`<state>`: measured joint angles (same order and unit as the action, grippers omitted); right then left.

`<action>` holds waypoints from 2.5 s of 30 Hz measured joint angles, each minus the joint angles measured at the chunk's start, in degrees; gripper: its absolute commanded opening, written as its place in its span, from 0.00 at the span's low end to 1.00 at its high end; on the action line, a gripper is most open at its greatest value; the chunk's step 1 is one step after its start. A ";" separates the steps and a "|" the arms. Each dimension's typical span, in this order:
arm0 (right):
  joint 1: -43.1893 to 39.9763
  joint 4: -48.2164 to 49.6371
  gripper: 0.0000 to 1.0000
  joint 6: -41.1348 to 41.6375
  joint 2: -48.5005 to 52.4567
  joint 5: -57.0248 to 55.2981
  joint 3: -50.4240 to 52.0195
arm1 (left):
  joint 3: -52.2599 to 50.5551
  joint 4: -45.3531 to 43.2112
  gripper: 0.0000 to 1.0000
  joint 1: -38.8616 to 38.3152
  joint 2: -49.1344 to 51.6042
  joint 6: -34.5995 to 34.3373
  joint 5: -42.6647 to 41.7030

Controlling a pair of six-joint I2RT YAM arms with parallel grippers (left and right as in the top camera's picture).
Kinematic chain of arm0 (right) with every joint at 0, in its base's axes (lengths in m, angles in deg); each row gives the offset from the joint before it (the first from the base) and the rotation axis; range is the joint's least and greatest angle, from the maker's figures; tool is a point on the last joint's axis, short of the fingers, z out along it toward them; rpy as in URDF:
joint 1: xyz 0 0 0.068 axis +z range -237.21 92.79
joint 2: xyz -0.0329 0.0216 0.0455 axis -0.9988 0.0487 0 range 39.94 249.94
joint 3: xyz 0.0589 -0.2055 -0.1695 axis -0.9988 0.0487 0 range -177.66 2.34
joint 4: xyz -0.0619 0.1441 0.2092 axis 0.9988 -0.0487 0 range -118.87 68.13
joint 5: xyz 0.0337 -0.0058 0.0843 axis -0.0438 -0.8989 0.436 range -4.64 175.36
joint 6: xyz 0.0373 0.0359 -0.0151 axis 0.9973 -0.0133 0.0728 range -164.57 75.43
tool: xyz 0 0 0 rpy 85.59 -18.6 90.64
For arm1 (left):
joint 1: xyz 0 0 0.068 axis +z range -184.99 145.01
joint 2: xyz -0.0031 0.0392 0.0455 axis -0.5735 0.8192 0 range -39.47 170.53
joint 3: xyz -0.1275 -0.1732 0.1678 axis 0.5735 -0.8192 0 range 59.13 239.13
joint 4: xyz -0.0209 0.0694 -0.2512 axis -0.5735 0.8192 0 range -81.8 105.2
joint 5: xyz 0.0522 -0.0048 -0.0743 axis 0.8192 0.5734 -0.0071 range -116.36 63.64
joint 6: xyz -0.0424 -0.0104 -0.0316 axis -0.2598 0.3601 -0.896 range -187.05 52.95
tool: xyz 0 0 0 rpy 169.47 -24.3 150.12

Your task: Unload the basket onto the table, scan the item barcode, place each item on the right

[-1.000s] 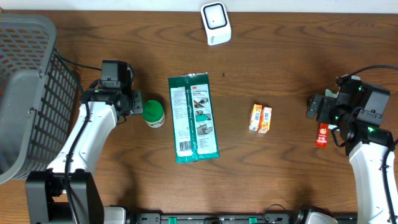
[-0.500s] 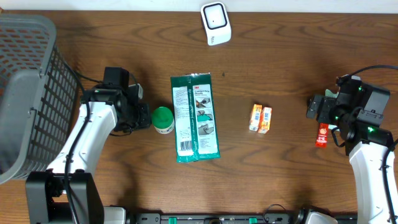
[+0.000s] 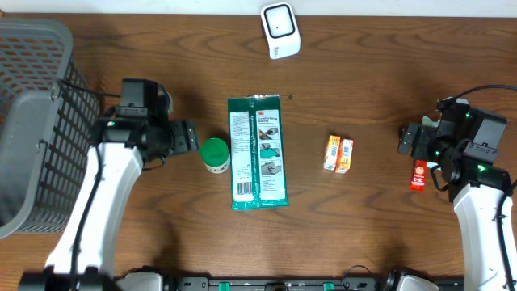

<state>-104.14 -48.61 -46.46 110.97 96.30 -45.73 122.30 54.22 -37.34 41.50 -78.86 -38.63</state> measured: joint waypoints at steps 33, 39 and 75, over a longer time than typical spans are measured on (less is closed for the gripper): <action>0.02 0.00 0.99 0.02 0.00 0.00 0.00 | 0.92 -1.36 0.91 11.02 -4.15 -4.72 10.95; 0.00 0.00 0.99 0.02 0.00 0.00 0.00 | 0.92 -1.36 0.91 11.02 -4.15 -4.72 10.95; 0.00 -1.03 0.89 4.96 0.00 10.73 0.00 | 0.92 -1.31 0.91 11.02 -4.15 -4.72 10.95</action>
<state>-104.14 -49.64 -41.50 110.97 107.03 -45.73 123.22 52.90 -26.33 37.34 -83.58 -27.68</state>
